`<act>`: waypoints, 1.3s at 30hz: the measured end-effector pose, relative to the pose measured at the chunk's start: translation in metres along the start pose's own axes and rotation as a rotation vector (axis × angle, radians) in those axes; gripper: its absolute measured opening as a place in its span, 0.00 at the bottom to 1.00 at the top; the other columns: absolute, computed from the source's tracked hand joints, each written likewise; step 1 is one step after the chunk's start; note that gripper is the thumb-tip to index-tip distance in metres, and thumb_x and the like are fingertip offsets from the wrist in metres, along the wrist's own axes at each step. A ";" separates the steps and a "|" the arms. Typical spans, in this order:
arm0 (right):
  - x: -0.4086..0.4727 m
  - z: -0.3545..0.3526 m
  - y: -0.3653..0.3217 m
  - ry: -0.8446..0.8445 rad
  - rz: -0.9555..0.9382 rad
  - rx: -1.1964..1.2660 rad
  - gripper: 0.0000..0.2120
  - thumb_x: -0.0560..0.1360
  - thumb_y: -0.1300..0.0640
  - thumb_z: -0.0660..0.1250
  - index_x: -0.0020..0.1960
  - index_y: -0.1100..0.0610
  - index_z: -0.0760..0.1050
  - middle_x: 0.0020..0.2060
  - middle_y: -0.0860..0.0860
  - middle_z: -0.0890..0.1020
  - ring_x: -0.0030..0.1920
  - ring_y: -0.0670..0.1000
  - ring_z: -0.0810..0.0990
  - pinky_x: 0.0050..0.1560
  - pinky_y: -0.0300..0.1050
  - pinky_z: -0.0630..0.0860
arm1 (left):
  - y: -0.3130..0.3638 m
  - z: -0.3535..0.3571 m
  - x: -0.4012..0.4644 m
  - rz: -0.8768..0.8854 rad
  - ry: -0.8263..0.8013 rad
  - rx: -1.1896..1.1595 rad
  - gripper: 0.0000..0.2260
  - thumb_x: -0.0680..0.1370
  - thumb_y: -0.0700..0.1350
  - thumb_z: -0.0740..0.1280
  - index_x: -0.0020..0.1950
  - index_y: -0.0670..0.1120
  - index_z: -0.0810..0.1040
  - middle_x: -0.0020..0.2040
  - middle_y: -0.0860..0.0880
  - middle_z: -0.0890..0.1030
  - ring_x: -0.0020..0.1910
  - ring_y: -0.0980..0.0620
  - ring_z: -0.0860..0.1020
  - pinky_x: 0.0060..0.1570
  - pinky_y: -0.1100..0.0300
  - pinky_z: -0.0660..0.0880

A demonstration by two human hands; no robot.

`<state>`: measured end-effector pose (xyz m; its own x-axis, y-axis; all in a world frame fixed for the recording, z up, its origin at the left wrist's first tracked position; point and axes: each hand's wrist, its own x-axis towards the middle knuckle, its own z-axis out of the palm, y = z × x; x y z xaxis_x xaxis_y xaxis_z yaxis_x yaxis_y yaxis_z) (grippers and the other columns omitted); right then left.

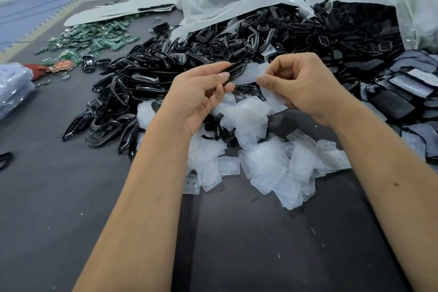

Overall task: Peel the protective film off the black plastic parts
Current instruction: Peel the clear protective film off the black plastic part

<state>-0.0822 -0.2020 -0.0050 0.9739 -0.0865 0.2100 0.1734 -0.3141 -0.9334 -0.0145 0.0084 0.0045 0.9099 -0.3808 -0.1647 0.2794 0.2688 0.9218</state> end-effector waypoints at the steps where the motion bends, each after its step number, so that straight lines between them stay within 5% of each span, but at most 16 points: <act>1: -0.001 -0.001 0.000 -0.034 0.013 -0.028 0.14 0.75 0.47 0.76 0.40 0.57 0.83 0.27 0.50 0.78 0.25 0.45 0.70 0.28 0.34 0.67 | 0.000 -0.002 0.001 0.004 0.013 -0.037 0.12 0.77 0.29 0.70 0.43 0.43 0.89 0.39 0.45 0.85 0.36 0.52 0.84 0.35 0.70 0.78; 4: -0.002 0.000 -0.001 -0.042 0.045 -0.040 0.21 0.75 0.38 0.71 0.39 0.55 0.85 0.33 0.53 0.82 0.29 0.43 0.72 0.28 0.32 0.67 | 0.001 -0.005 0.002 0.001 -0.018 -0.089 0.12 0.77 0.30 0.69 0.44 0.44 0.90 0.40 0.46 0.86 0.37 0.52 0.84 0.35 0.70 0.77; 7: -0.001 0.002 -0.005 -0.059 0.060 0.198 0.19 0.77 0.40 0.71 0.43 0.56 0.82 0.40 0.55 0.84 0.34 0.49 0.75 0.26 0.36 0.67 | -0.001 -0.002 0.002 -0.002 -0.071 -0.083 0.13 0.77 0.31 0.69 0.45 0.45 0.90 0.41 0.46 0.86 0.37 0.53 0.84 0.35 0.70 0.77; 12: -0.002 0.007 -0.006 -0.026 0.012 0.214 0.15 0.72 0.53 0.78 0.45 0.63 0.78 0.36 0.56 0.80 0.36 0.54 0.77 0.28 0.39 0.71 | -0.006 0.004 0.001 -0.055 -0.141 -0.127 0.13 0.77 0.31 0.68 0.44 0.44 0.90 0.42 0.44 0.86 0.35 0.54 0.83 0.34 0.71 0.77; 17: -0.003 0.006 -0.012 0.057 0.005 0.451 0.13 0.76 0.69 0.65 0.37 0.57 0.70 0.50 0.58 0.86 0.52 0.58 0.84 0.33 0.42 0.79 | -0.005 0.010 0.000 -0.001 -0.106 -0.191 0.13 0.79 0.30 0.67 0.45 0.43 0.89 0.42 0.44 0.86 0.36 0.53 0.84 0.35 0.70 0.78; 20: -0.002 0.004 -0.012 0.104 0.023 0.530 0.13 0.74 0.68 0.63 0.35 0.56 0.67 0.43 0.55 0.85 0.45 0.56 0.85 0.31 0.42 0.76 | -0.005 0.010 0.001 0.106 0.007 -0.127 0.09 0.78 0.30 0.69 0.50 0.41 0.86 0.40 0.46 0.86 0.37 0.50 0.85 0.35 0.69 0.78; 24: -0.001 0.005 -0.010 0.122 0.064 0.516 0.16 0.82 0.55 0.69 0.36 0.57 0.71 0.33 0.51 0.77 0.36 0.51 0.76 0.31 0.40 0.72 | -0.009 0.010 0.001 0.262 0.099 0.097 0.09 0.78 0.28 0.69 0.51 0.40 0.84 0.39 0.45 0.86 0.34 0.49 0.84 0.34 0.66 0.78; 30: 0.002 0.009 -0.004 0.190 -0.007 0.358 0.06 0.80 0.69 0.68 0.53 0.60 0.79 0.38 0.54 0.82 0.39 0.51 0.82 0.38 0.40 0.77 | -0.014 0.013 0.001 0.342 0.127 0.199 0.10 0.77 0.27 0.69 0.50 0.40 0.84 0.39 0.45 0.85 0.32 0.51 0.83 0.35 0.67 0.77; 35: 0.004 0.012 -0.001 0.327 -0.024 0.246 0.06 0.75 0.66 0.76 0.46 0.56 0.83 0.38 0.54 0.86 0.37 0.49 0.83 0.40 0.41 0.79 | -0.016 0.013 0.003 0.350 0.141 0.194 0.09 0.77 0.27 0.69 0.51 0.39 0.84 0.45 0.39 0.84 0.34 0.49 0.84 0.36 0.66 0.78; 39: 0.005 0.012 0.000 0.326 -0.003 0.256 0.06 0.77 0.64 0.74 0.49 0.54 0.86 0.38 0.50 0.86 0.38 0.47 0.81 0.42 0.39 0.79 | -0.017 0.013 0.004 0.340 0.155 0.183 0.09 0.77 0.27 0.69 0.51 0.39 0.84 0.46 0.38 0.84 0.35 0.48 0.84 0.37 0.65 0.79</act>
<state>-0.0755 -0.1914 -0.0075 0.8828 -0.3941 0.2557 0.2472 -0.0731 -0.9662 -0.0196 -0.0095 -0.0068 0.9801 -0.1562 0.1223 -0.0919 0.1890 0.9777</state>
